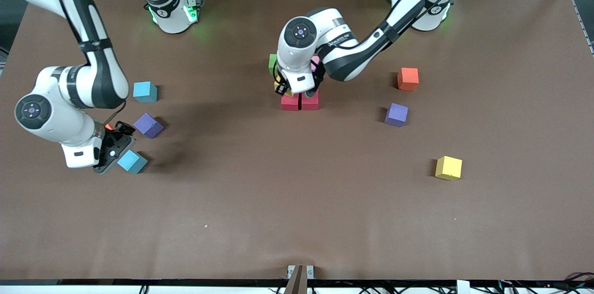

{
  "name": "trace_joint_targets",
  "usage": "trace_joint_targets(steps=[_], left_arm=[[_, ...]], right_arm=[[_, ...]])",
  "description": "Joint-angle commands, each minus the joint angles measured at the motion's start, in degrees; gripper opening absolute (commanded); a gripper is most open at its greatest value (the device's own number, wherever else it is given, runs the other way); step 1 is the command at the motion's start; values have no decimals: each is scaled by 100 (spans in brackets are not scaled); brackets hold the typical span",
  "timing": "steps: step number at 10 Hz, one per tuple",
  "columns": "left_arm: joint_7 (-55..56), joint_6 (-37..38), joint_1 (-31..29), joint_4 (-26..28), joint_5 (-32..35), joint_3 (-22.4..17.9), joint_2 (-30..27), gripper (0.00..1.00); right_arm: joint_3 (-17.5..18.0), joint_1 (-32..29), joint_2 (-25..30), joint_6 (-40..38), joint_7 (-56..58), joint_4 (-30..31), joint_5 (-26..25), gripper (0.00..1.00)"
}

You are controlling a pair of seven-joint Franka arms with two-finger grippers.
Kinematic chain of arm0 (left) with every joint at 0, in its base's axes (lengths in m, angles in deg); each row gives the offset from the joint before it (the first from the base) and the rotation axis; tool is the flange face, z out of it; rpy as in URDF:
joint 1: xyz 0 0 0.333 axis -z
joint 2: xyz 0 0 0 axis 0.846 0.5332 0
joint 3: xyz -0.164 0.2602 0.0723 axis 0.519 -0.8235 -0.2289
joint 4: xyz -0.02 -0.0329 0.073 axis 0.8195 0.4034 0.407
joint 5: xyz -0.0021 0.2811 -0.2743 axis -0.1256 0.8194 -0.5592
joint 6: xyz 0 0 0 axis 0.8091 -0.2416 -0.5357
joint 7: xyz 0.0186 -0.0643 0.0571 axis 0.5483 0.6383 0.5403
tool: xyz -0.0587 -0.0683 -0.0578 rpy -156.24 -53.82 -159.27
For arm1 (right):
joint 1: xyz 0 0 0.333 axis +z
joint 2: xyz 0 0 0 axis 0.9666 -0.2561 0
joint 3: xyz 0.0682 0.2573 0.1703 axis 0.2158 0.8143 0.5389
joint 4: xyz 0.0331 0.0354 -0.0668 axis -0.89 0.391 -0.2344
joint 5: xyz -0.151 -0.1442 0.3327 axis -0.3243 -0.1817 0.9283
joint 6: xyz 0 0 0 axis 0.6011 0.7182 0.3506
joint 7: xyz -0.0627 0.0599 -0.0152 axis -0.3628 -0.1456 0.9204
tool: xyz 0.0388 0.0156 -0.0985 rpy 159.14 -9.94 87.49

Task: Form number 2 with 11 blocks
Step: 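Reach the right gripper to the blue cube while the left gripper carries yellow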

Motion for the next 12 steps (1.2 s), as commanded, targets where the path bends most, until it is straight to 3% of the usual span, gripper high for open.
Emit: trace_joint_targets(steps=[1, 4, 7, 12], left_arm=[[885, -270, 856, -170, -26, -758, 102, 43], [1712, -630, 1140, -197, -18, -884, 225, 43], [2058, -1087, 1220, -197, -18, -928, 391, 43], [1989, -1203, 1896, -336, -9, -1735, 646, 44]], right_arm=[[120, -226, -236, 12, 452, -107, 418, 100], [120, -165, -648, 704, 1028, -116, 420, 100], [252, -341, -1001, 865, 1436, -143, 463, 100], [304, -384, -1159, 926, 1454, -116, 464, 100]])
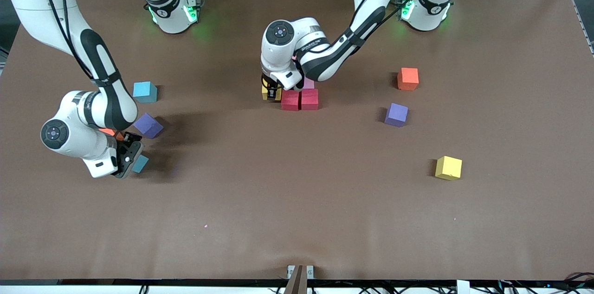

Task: Form number 2 with 11 blocks
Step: 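Place the yellow cube with the left gripper while the right gripper grasps blue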

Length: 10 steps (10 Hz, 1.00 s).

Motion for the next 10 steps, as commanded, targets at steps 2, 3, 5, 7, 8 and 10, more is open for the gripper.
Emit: trace_joint_targets(steps=[2, 3, 5, 7, 8, 10], left_arm=[[-112, -16, 266, -318, -9, -284, 201, 44], [-148, -16, 266, -318, -9, -293, 201, 44], [-315, -16, 266, -414, -9, -293, 297, 44], [-385, -16, 266, -652, -9, -293, 499, 44], [-385, -16, 266, -713, -9, -302, 535, 44], [-420, -16, 266, -714, -9, -302, 535, 44]], right_arm=[[122, -149, -157, 309, 176, -81, 104, 100], [122, -140, -175, 318, 176, -90, 104, 100], [114, -97, -184, 379, 176, -90, 113, 79], [70, -70, -192, 441, 176, -90, 113, 69], [70, -87, -192, 441, 176, -90, 104, 66], [70, -105, -201, 424, 176, -90, 104, 61]])
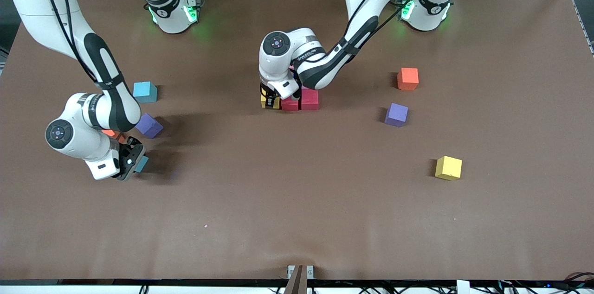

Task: Form number 2 with 11 blocks
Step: 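Place the yellow cube with the left gripper while the right gripper grasps blue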

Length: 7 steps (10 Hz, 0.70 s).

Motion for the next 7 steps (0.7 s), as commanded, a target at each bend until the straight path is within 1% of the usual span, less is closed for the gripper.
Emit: trace_joint_targets(steps=[1, 2, 7], left_arm=[[-139, -8, 85, -173, -9, -90, 82, 44], [-148, -8, 85, -164, -9, -99, 82, 44], [-200, -8, 85, -146, 9, -99, 144, 44]], right_arm=[[58, -103, -70, 24, 137, -74, 101, 61], [58, -103, -70, 24, 137, -74, 101, 59], [58, -94, -35, 6, 76, -74, 101, 57]])
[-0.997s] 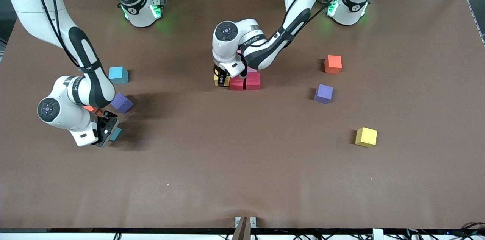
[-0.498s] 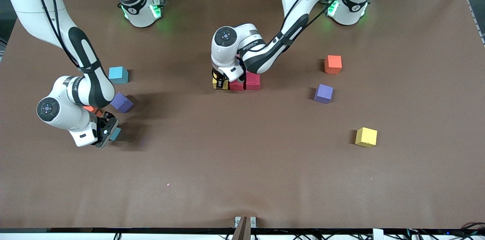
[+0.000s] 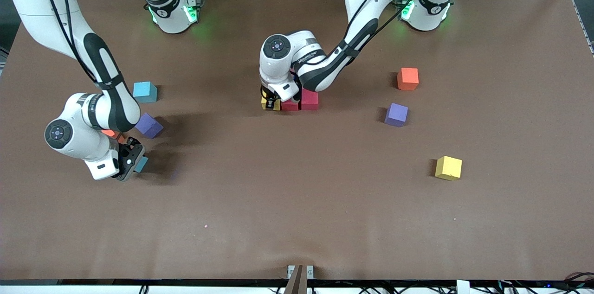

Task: Form number 2 with 11 blocks
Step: 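Place the yellow cube with the left gripper while the right gripper grasps blue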

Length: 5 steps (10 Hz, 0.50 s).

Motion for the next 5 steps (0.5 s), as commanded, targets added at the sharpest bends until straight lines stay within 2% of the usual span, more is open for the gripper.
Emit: trace_joint_targets(steps=[1, 5], left_arm=[[-59, -8, 80, -124, 17, -62, 73, 44], [-138, -8, 80, -88, 26, -62, 73, 44]], right_arm=[[60, -24, 43, -29, 48, -37, 97, 55], [60, 214, 440, -126, 22, 60, 96, 49]])
